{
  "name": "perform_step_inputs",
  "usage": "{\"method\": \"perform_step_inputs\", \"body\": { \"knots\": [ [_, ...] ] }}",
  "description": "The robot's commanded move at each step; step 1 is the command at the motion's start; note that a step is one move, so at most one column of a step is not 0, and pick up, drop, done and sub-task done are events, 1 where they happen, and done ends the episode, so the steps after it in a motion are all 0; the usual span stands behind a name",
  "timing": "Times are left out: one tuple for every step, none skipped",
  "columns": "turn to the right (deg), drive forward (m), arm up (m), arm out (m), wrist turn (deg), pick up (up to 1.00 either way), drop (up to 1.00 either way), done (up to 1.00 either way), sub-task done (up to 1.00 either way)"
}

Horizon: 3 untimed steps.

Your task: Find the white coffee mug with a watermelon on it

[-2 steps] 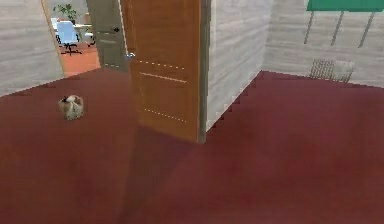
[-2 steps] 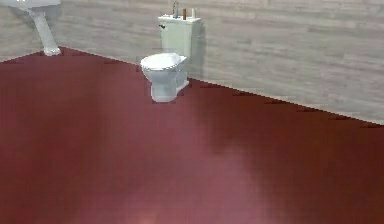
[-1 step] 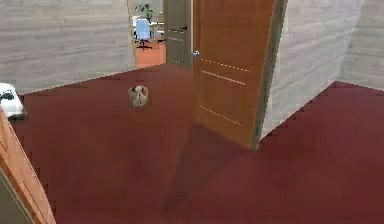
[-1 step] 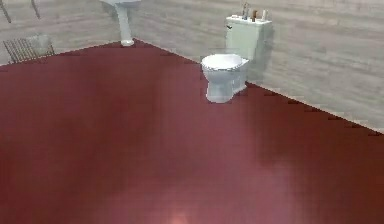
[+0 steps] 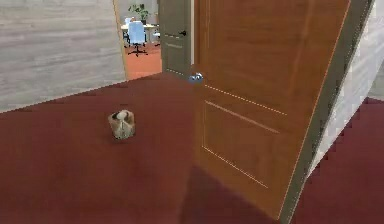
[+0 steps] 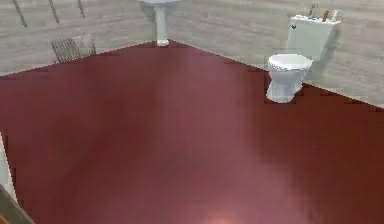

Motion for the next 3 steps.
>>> {"method": "perform_step_inputs", "body": {
  "knots": [
    [-36.0, 0.0, 0.0, 0.0, 0.0, 0.0, 0.0, 0.0, 0.0],
    [0.0, 0.05, 0.0, 0.0, 0.0, 0.0, 0.0, 0.0, 0.0],
    [-3.0, 0.0, 0.0, 0.0, 0.0, 0.0, 0.0, 0.0, 0.0]
  ]
}}
